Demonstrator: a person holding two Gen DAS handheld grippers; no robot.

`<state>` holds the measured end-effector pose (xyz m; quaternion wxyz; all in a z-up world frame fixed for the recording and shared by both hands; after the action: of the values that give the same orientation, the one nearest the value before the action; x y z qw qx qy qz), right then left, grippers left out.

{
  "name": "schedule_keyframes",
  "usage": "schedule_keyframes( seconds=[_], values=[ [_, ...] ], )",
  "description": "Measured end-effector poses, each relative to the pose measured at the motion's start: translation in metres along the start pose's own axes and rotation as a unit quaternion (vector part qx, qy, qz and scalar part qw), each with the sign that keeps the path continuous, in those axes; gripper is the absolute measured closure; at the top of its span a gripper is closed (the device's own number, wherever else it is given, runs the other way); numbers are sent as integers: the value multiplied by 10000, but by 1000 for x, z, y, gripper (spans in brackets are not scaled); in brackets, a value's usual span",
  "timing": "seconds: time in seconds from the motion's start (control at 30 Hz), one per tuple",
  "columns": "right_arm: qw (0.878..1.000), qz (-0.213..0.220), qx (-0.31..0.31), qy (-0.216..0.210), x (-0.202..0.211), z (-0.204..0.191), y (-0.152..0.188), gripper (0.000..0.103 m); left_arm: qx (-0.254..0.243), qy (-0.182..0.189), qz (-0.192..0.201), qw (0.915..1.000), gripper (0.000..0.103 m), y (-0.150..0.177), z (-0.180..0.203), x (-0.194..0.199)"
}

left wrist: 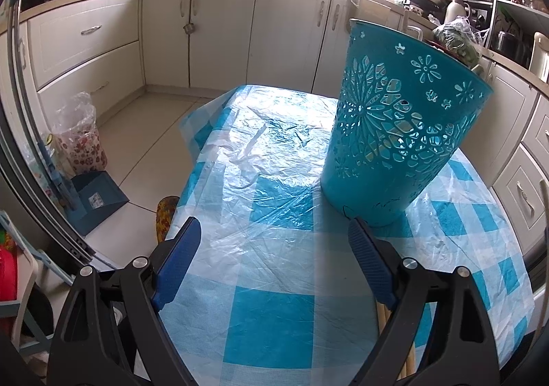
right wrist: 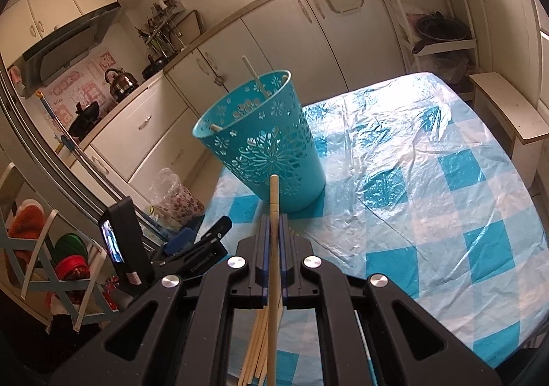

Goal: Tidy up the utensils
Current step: 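Carry the chopstick over the teal basket and open the right gripper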

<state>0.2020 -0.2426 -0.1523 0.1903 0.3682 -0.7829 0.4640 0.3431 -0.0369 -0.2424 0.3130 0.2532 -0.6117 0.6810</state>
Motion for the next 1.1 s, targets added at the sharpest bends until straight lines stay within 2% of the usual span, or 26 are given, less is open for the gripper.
schedule_keyframes(
  seconds=[0.23, 0.33, 0.47, 0.6, 0.73, 0.83, 0.9, 1.1],
  values=[
    [9993, 254, 23, -259, 13, -12, -18, 97, -28, -28, 3, 10000, 19, 1, 1, 0],
    [9968, 615, 242, -454, 22, -35, -45, 97, -14, -29, -5, 10000, 19, 1, 0, 0],
    [9881, 1347, 318, -670, 26, -64, -97, 97, -4, -28, -16, 10000, 19, 1, 1, 1],
    [9745, 2207, 15, -392, 15, -72, -148, 97, -7, -13, -35, 10000, 19, 1, 1, 0],
    [9610, 2752, -240, 148, -13, -75, -174, 97, -10, 18, -77, 10000, 19, 2, 1, -2],
    [9587, 2796, -141, 510, -35, -75, -174, 97, 17, 53, -142, 9999, 19, 1, 0, -5],
    [9622, 2627, 53, 723, -55, -75, -169, 97, 49, 82, -198, 9998, 19, 1, -1, -7],
    [9690, 2260, 425, 899, -71, -75, -153, 96, 214, 139, -297, 9992, 19, 0, -6, -11]
  ],
)
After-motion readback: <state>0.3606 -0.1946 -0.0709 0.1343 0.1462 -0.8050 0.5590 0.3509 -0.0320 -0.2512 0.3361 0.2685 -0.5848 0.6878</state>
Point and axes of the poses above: each gripper's, at about its wrist camera, not at the fingertips, and x roughly against the way its jaws point, z to its right, y to its underside, the point moved 3 cm from there along -x, roughly the way its jaws point, and after that the axes turned 5 degrees about -z, right-handed, at the moved point
